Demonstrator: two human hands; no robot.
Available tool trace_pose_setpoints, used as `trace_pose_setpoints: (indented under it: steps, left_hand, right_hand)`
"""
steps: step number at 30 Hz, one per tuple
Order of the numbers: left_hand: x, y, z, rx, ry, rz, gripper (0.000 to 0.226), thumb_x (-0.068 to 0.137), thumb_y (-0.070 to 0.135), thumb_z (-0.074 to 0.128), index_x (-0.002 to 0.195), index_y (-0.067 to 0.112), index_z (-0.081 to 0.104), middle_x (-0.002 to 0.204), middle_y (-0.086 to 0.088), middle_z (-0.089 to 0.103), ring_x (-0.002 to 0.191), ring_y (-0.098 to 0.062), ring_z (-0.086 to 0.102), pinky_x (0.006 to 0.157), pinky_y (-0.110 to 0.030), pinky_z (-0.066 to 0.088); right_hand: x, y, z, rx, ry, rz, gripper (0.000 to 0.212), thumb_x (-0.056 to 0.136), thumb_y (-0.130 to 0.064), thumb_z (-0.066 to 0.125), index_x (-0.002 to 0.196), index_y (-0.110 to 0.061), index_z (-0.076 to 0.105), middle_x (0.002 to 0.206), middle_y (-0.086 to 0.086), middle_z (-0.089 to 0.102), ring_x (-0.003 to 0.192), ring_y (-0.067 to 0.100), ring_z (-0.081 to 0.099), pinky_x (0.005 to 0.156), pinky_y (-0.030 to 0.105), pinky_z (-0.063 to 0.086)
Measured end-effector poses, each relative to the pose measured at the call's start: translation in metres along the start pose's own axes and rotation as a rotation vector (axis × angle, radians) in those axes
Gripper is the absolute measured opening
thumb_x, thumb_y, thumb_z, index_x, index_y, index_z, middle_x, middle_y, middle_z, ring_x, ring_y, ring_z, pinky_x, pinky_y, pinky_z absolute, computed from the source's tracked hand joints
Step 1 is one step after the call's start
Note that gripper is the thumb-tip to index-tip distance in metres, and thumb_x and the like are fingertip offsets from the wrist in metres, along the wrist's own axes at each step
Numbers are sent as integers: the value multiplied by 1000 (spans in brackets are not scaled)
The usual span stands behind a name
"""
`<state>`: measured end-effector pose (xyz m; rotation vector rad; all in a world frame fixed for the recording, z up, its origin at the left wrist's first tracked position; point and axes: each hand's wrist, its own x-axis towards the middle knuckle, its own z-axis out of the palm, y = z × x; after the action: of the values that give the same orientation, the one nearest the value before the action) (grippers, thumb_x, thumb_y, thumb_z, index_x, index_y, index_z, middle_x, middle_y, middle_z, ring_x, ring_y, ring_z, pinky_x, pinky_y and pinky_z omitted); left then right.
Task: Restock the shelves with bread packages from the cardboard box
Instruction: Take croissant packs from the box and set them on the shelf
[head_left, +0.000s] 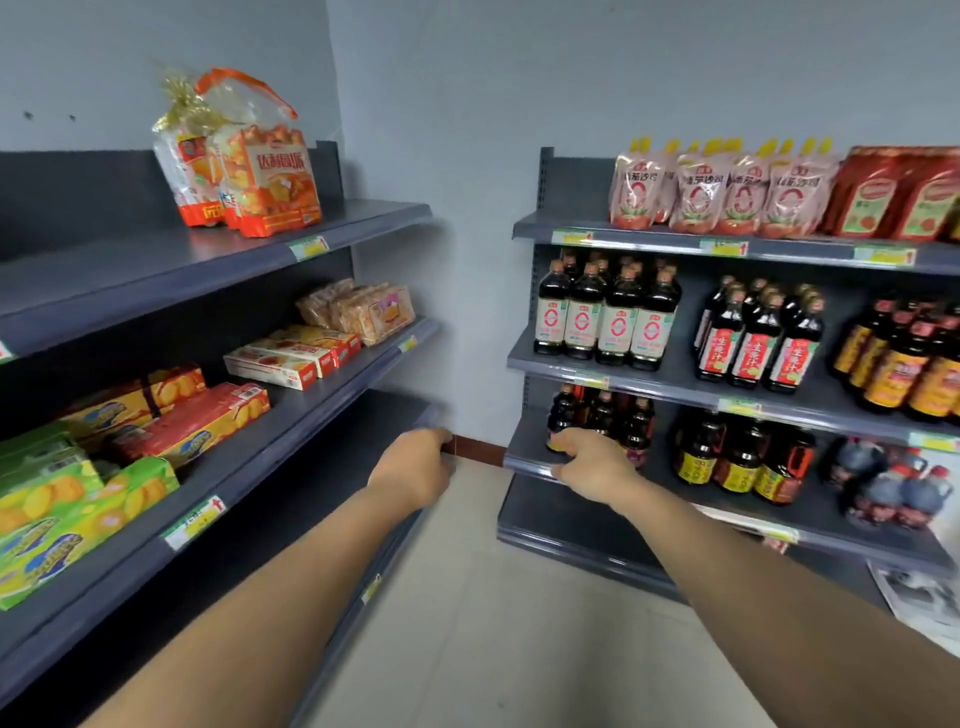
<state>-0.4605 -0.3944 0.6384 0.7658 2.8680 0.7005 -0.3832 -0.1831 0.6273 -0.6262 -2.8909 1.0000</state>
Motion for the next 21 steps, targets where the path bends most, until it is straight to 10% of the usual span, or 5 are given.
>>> trace_pose_setpoints:
  steps: [21]
  left_hand:
    - [-42,123,181,41,-349,271,45,96,21,54,140,16,47,142,-6,50,127,-24,49,104,-32,39]
  right_hand:
    - [-145,197,-17,-50,66,424,45,89,-18,58,133,-21,53,135,0,53,121,20,51,96,29,42]
